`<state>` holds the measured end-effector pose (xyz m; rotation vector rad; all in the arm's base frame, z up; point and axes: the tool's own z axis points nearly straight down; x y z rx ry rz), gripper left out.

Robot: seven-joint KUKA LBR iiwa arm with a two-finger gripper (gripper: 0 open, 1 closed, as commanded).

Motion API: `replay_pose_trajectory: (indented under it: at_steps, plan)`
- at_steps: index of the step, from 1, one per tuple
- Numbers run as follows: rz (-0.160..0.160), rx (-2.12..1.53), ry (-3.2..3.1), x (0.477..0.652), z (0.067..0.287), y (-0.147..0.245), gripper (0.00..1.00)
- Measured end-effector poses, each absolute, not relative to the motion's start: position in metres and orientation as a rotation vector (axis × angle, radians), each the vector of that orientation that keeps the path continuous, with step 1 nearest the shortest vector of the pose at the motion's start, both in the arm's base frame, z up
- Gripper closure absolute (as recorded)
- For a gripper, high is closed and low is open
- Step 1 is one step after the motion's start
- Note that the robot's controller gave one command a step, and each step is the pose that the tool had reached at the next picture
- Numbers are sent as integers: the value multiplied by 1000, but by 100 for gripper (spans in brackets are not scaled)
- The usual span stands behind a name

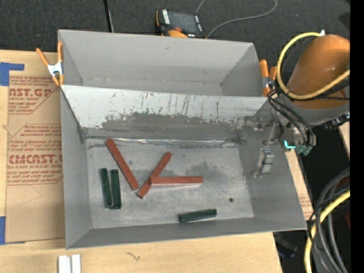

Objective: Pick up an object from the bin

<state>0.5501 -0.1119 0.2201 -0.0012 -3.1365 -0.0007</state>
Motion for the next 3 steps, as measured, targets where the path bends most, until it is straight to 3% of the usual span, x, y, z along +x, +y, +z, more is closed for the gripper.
replay_pose_trajectory:
  at_steps: [1, 2, 3]
  plan:
    - [-4, -204, -3128, 516, 66, -60, 0]
    - [-9, -312, -3129, 551, 70, 32, 0]
    - [0, -320, -3126, 550, 70, 26, 100]
